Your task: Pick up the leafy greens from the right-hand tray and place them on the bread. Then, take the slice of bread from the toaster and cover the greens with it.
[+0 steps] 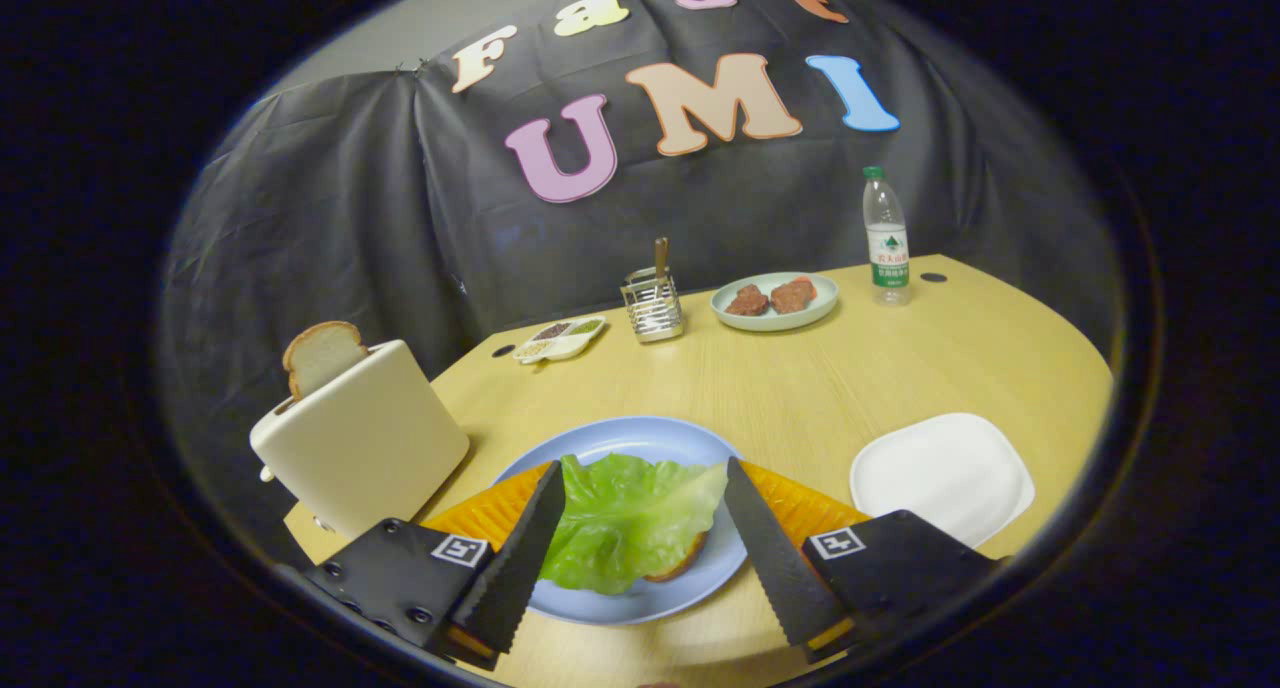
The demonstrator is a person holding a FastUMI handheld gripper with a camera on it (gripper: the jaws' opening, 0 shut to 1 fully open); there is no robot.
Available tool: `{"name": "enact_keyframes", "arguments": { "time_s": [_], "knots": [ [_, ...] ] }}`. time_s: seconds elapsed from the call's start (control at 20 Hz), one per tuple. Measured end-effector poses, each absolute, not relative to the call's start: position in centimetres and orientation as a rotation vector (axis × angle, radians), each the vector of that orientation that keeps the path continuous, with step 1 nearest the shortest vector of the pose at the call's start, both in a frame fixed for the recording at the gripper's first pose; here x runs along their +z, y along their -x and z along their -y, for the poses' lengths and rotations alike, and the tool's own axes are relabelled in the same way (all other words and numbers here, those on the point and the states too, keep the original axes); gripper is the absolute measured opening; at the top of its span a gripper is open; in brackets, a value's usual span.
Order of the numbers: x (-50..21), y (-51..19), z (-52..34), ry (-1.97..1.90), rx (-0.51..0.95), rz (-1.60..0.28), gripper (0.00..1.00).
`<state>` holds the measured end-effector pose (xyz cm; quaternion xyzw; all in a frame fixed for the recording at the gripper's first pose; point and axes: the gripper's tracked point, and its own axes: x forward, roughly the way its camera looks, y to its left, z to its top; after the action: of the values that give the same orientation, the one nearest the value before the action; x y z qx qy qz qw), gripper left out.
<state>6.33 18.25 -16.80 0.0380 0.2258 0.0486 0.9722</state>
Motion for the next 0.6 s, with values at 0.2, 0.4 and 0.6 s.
{"name": "enact_keyframes", "arguments": {
  "time_s": [0.2,0.4,0.6],
  "knots": [
    [-13.6,-5.8,-19.4,-0.025,0.129,-0.399,1.0],
    [-10.4,-4.8,-21.9,0.086,0.202,-0.349,1.0],
    [-8.2,-3.8,-26.1,0.215,0.319,-0.319,1.0]
  ]
}}
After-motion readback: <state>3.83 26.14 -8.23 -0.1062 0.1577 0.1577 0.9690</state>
